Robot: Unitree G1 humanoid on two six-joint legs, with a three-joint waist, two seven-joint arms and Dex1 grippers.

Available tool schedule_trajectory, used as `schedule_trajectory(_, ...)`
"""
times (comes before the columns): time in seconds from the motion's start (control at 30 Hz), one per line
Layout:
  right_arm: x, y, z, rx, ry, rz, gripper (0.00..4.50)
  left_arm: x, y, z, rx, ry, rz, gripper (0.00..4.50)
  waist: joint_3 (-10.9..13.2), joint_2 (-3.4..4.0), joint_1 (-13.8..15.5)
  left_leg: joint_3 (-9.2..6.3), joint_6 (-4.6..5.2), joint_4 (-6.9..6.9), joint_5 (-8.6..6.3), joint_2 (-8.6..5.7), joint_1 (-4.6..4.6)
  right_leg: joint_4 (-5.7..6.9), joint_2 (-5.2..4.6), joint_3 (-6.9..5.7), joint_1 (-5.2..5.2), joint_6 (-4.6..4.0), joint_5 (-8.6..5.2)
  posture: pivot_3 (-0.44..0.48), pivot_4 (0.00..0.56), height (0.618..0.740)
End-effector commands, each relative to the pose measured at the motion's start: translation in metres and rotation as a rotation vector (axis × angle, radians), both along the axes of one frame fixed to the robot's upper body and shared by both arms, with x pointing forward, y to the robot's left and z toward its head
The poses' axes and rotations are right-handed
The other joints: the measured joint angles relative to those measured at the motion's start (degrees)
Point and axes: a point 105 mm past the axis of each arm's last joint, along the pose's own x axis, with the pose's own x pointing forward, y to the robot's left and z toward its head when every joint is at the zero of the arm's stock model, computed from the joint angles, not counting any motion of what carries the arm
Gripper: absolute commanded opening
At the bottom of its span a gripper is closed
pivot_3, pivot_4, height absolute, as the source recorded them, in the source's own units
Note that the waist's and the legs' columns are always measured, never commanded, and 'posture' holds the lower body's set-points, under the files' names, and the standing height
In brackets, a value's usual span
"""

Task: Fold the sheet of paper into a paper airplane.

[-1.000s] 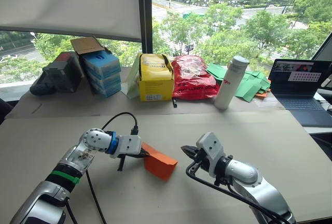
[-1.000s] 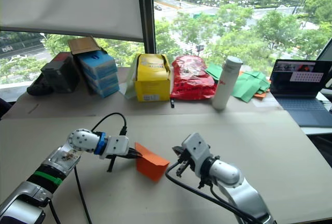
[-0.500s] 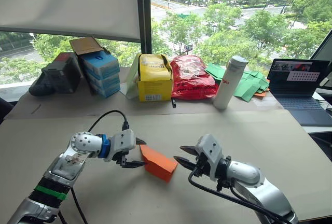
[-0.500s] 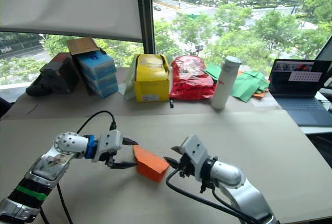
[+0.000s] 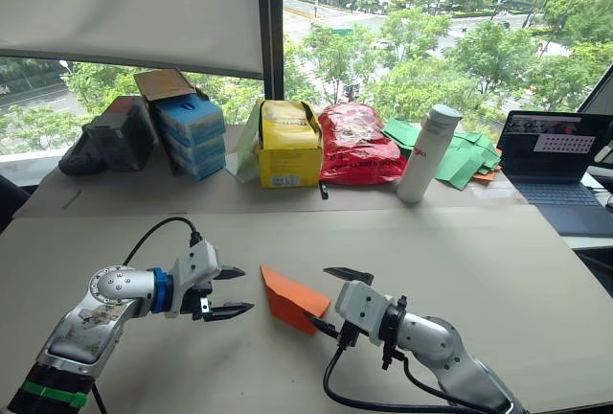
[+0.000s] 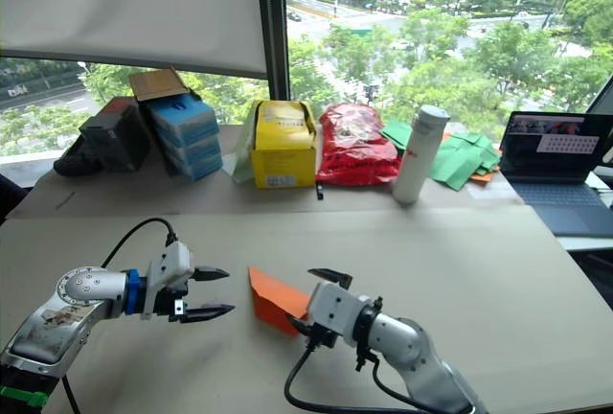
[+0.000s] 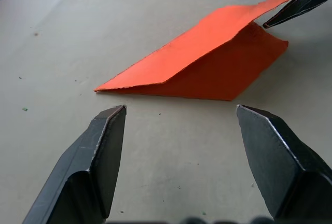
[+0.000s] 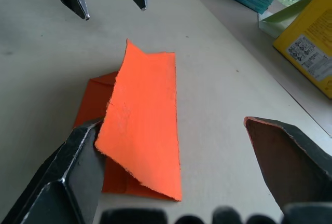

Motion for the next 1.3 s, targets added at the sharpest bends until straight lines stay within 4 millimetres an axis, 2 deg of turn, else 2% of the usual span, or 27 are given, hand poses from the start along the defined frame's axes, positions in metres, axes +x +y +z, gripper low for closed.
schedule_trajectory(0.03, -0.005, 0.005, 0.009, 0.021, -0.057, 0.043, 3.34, 0.0, 0.0, 0.012, -0.02, -0.038, 0.008, 3.57, 0.0, 0.0, -0.02, 0.0, 0.0, 0.0, 0.0, 0.0, 0.0, 0.0, 0.0, 0.01, 0.0, 0.0, 0.0, 0.0, 0.15, 0.74)
schedule_trajectory(0.3, -0.009, 0.012, -0.003, -0.046, -0.022, 0.189, 0.53, 0.002, 0.009, 0.01, -0.014, -0.039, 0.039, 3.57, 0.0, 0.0, -0.07, 0.01, 0.05, 0.0, -0.03, 0.0, 0.02, -0.01, 0.0, 0.03, 0.0, -0.01, 0.0, 0.0, 0.15, 0.74)
schedule_trajectory(0.37, -0.009, 0.015, -0.006, -0.082, -0.03, 0.242, 0.05, 0.004, 0.009, 0.01, -0.023, -0.046, 0.049, 3.57, 0.0, 0.0, -0.07, 0.0, 0.06, 0.0, -0.03, 0.0, 0.03, 0.0, 0.01, 0.03, 0.0, -0.01, 0.0, 0.0, 0.15, 0.74)
schedule_trajectory(0.5, -0.004, 0.017, -0.003, -0.111, -0.068, 0.308, 0.05, 0.005, 0.01, 0.01, -0.036, -0.052, 0.066, 3.57, 0.0, 0.0, -0.1, 0.01, 0.06, 0.0, -0.04, -0.01, 0.02, 0.0, 0.0, 0.04, 0.0, -0.01, 0.0, 0.0, 0.15, 0.74)
schedule_trajectory(0.6, 0.001, 0.018, 0.008, -0.125, -0.144, 0.377, 0.05, 0.005, 0.013, 0.013, -0.064, -0.051, 0.089, 3.57, 0.0, 0.0, -0.15, 0.02, 0.05, 0.0, -0.03, -0.01, 0.02, 0.0, 0.0, 0.05, 0.0, -0.01, 0.0, 0.0, 0.15, 0.74)
schedule_trajectory(0.77, -0.004, 0.012, 0.024, -0.154, -0.206, 0.573, 0.05, 0.006, 0.022, 0.026, -0.157, -0.019, 0.118, 3.57, 0.01, 0.0, -0.23, 0.0, 0.05, 0.0, -0.03, 0.0, 0.04, -0.01, -0.01, 0.04, 0.0, -0.01, 0.0, 0.0, 0.15, 0.74)
schedule_trajectory(0.97, 0.005, 0.009, 0.006, -0.238, -0.188, 0.664, 0.05, 0.007, 0.027, 0.022, -0.151, 0.001, 0.117, 3.57, 0.0, 0.0, -0.33, 0.02, 0.05, 0.0, -0.03, 0.0, 0.08, 0.0, -0.02, 0.05, 0.04, -0.02, 0.01, 0.0, 0.15, 0.74)
schedule_trajectory(1.3, 0.006, 0.017, 0.006, -0.189, -0.175, 0.628, 0.05, 0.001, 0.024, 0.021, -0.162, 0.002, 0.11, 3.57, 0.0, 0.01, -0.47, 0.01, 0.02, -0.02, -0.02, 0.02, 0.06, 0.01, -0.1, 0.18, 0.0, -0.03, 0.01, 0.0, 0.15, 0.74)
